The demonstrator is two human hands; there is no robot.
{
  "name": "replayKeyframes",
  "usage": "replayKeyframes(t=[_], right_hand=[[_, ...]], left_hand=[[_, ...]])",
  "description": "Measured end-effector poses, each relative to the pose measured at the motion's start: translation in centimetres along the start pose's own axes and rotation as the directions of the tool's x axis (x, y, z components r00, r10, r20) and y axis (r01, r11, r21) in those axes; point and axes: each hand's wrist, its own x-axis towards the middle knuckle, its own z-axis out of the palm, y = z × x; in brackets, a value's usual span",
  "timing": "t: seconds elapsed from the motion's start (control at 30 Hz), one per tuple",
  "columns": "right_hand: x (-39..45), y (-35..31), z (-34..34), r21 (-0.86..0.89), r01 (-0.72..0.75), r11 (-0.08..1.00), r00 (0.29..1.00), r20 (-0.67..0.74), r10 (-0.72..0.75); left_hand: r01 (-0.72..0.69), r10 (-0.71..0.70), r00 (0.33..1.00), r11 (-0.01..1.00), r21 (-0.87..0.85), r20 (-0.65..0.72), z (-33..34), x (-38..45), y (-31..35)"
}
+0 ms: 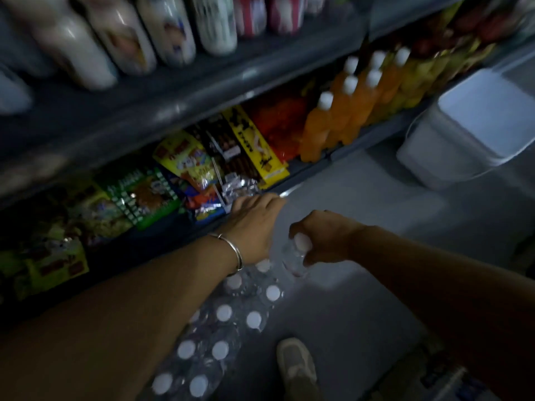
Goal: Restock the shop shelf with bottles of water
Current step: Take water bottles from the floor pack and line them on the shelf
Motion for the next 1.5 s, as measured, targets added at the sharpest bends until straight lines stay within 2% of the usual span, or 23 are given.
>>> replayKeyframes(t=[0.2, 0.33, 0.5, 0.6, 0.77, 0.93, 1.03, 1.13, 1.27, 1.37, 1.5], right_hand=[[-10.9, -6.7, -15.6, -0.001, 0.117, 0.993, 0.991, -0.058, -0.117], [-18.6, -13.0, -26.0, -0.078, 0.193, 0.978, 0.973, -0.116, -0.201], [-29.9, -21.0, -39.2, -0.057, 0.273, 0.960, 0.936, -0.214, -0.279], [-37.1, -26.3, -46.5, -0.001, 0.340, 0.940, 0.917, -0.222, -0.331], [-48.7, -34.9, -56.8, -0.035, 0.450, 0.892, 0.847, -0.298, -0.439], [-56.2, -41.4, -66.0, -0.093, 0.589, 0.803, 0.716, -0.400, -0.572], [-58.2, -44.4, -70.6, -0.109, 0.673, 0.732, 0.616, -0.465, -0.636], [-58.2, -47.2, -74.3, -0.150, 0.735, 0.661, 0.529, -0.483, -0.698], [-54.8, -50.8, -77.3, -0.191, 0.775, 0.602, 0.470, -0.463, -0.751], [-51.1, -53.0, -78.8, -0.174, 0.817, 0.550, 0.431, -0.449, -0.783], [-47.7, -55.4, -81.1, -0.050, 0.902, 0.428, 0.354, -0.481, -0.802]], left_hand=[[0.043, -0.044, 0.998, 0.999, 0.026, 0.043, -14.9, -4.2, 3.5], [0.055, -0.047, 0.995, 0.993, -0.100, 0.088, -27.2, -9.3, 6.7], [0.072, -0.034, 0.988, 0.964, -0.258, 0.149, -43.1, -18.0, 10.7], [0.012, 0.023, 0.996, 0.912, -0.409, 0.081, -52.0, -23.7, 12.2], [-0.093, 0.051, 0.995, 0.778, -0.622, -0.086, -65.4, -32.6, 15.6], [-0.232, 0.064, 0.960, 0.729, -0.645, -0.273, -76.9, -39.8, 17.4], [-0.260, 0.005, 0.920, 0.756, -0.600, -0.393, -81.6, -42.6, 17.0], [-0.207, -0.074, 0.896, 0.803, -0.559, -0.439, -84.3, -44.3, 15.2], [-0.139, -0.180, 0.850, 0.830, -0.541, -0.495, -85.7, -44.7, 11.6], [-0.121, -0.279, 0.775, 0.815, -0.566, -0.567, -85.8, -44.9, 9.0], [-0.235, -0.365, 0.624, 0.756, -0.611, -0.691, -86.7, -45.8, 5.9]])
